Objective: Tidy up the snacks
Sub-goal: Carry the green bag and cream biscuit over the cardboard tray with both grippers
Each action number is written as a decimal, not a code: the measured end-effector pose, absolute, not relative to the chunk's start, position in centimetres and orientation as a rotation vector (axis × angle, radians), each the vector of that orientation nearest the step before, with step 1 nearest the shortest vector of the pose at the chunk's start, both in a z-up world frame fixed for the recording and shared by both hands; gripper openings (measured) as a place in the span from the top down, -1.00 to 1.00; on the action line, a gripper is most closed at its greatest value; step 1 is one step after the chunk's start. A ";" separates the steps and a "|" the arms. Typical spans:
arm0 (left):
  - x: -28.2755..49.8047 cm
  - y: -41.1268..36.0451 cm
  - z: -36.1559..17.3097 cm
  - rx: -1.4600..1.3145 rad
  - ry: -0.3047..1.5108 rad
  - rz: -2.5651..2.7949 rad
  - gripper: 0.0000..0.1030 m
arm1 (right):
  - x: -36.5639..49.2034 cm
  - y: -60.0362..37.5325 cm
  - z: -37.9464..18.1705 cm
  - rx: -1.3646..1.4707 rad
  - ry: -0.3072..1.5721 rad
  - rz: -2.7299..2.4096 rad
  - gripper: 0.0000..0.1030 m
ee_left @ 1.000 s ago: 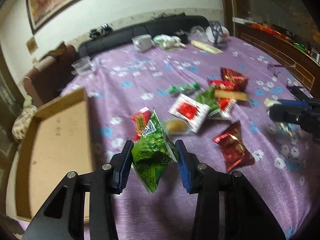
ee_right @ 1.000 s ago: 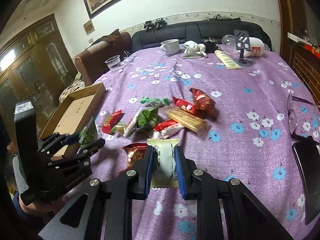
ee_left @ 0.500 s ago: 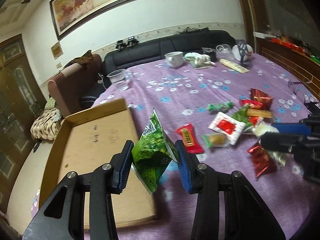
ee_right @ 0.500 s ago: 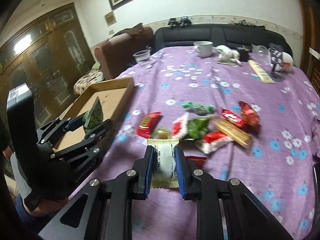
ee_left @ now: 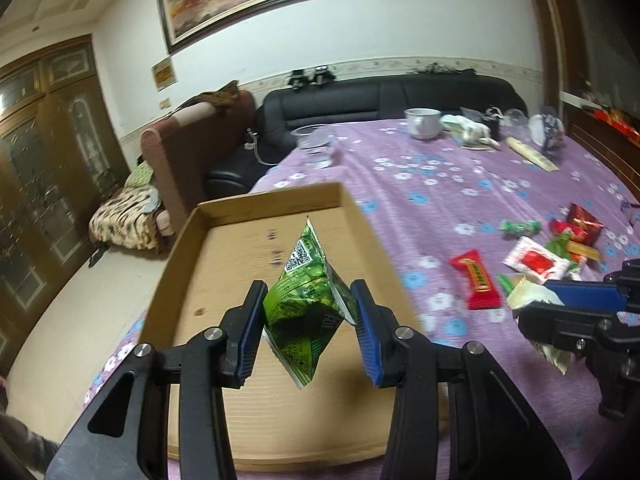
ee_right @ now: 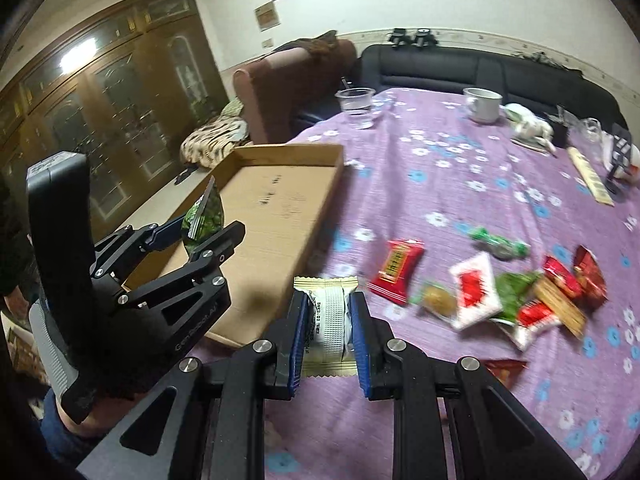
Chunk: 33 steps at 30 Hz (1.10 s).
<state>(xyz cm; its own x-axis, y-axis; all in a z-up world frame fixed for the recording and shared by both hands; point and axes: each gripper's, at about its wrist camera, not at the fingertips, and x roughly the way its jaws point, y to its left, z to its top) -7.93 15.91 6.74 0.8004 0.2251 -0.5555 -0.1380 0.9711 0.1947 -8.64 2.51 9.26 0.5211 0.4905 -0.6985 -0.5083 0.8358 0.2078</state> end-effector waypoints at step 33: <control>-6.3 23.3 3.7 0.039 0.690 0.316 0.20 | -5.6 12.4 5.6 -0.096 0.933 0.671 0.59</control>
<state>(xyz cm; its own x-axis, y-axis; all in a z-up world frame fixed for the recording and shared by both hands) -6.28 23.33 3.66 0.7256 0.2990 -0.6198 -0.2736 0.9518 0.1388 -5.59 12.36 5.63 0.4095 0.4922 -0.7681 -0.5721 0.7944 0.2041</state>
